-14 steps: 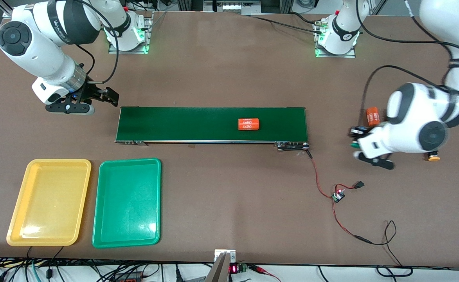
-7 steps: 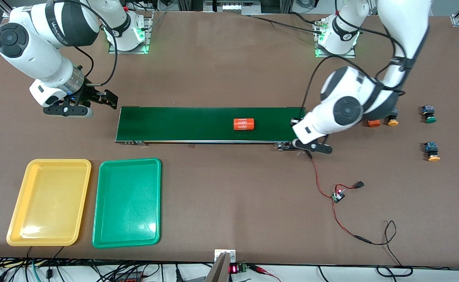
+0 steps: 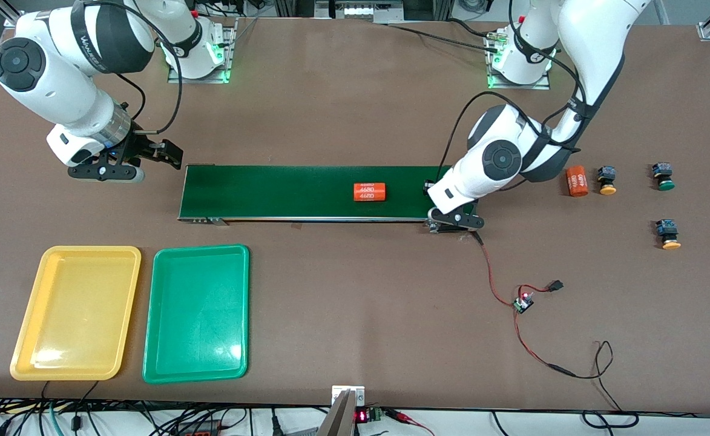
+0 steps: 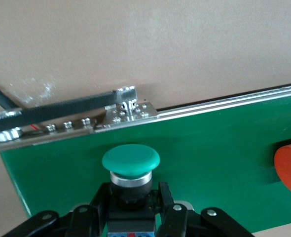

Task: Sort buttons by color to trays
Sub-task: 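Set the green button on the belt and open the left gripper, then grasp a second green button with the left gripper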

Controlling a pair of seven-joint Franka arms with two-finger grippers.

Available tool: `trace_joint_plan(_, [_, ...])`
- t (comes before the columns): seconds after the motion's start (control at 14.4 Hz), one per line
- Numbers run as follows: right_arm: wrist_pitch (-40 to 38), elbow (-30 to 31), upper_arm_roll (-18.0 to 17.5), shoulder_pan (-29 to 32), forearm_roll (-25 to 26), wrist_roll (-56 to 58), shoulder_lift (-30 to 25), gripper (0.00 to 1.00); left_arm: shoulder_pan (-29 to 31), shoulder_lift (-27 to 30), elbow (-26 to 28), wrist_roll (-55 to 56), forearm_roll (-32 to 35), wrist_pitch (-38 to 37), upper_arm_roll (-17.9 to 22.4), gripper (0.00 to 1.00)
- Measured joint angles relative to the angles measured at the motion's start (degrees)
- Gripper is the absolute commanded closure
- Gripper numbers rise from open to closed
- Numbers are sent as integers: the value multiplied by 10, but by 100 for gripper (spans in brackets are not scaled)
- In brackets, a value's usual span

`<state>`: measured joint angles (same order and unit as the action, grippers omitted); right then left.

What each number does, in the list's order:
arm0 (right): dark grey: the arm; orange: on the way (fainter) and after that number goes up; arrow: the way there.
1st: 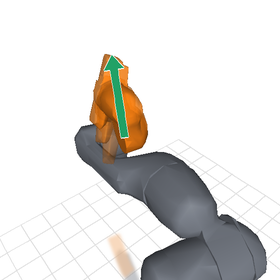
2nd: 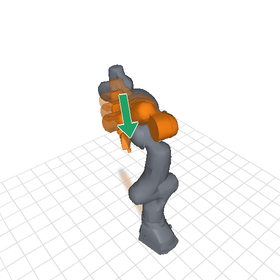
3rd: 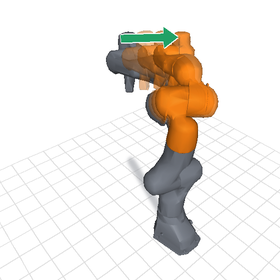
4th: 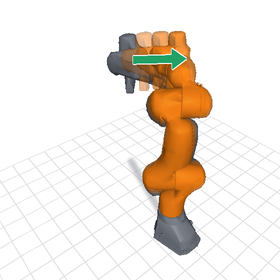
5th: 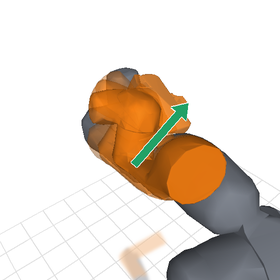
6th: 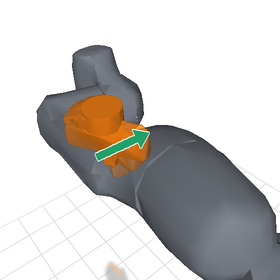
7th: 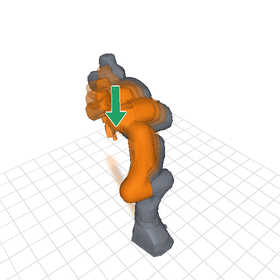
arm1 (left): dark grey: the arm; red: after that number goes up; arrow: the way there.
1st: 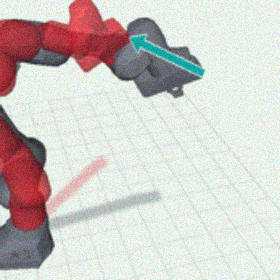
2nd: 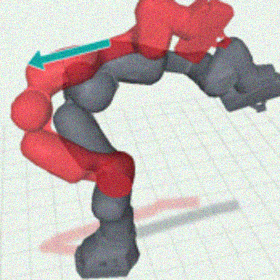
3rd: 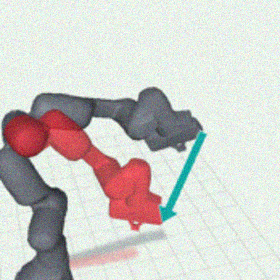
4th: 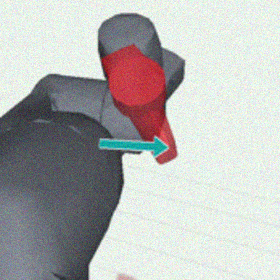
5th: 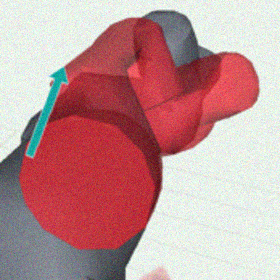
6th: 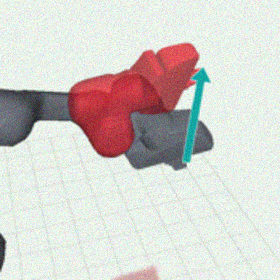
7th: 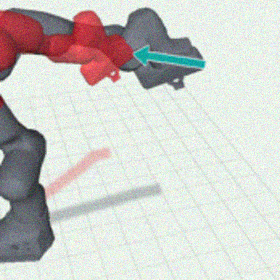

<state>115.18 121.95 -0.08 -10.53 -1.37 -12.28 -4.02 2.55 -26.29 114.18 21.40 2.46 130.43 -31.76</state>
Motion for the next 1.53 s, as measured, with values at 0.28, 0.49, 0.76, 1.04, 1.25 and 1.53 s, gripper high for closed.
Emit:
trace_joint_plan(0.28, [0, 0, 0, 0, 0, 0, 2, 0, -1, 0, 4, 30, 0, 0, -16, 0])
trace_joint_plan(0.49, [0, 0, 0, 0, 0, 0, 2, 0, 0, 2, 3, 32, 0, 0, -19, 0])
trace_joint_plan(0.76, [0, 0, 0, 1, 0, 0, 2, 0, 20, 34, -26, 33, 0, -61, -17, 0])
trace_joint_plan(1.04, [0, -1, 0, 1, 0, 0, 3, 0, 32, 74, -101, 31, 0, -231, 46, 0])
trace_joint_plan(1.25, [2, -1, 0, 0, -4, -5, 6, 0, 35, 81, -111, -17, 1, -272, 139, 0])
trace_joint_plan(1.53, [9, -2, -7, -7, -29, -12, 13, 0, 44, 73, -105, -119, 29, -275, 266, 0])
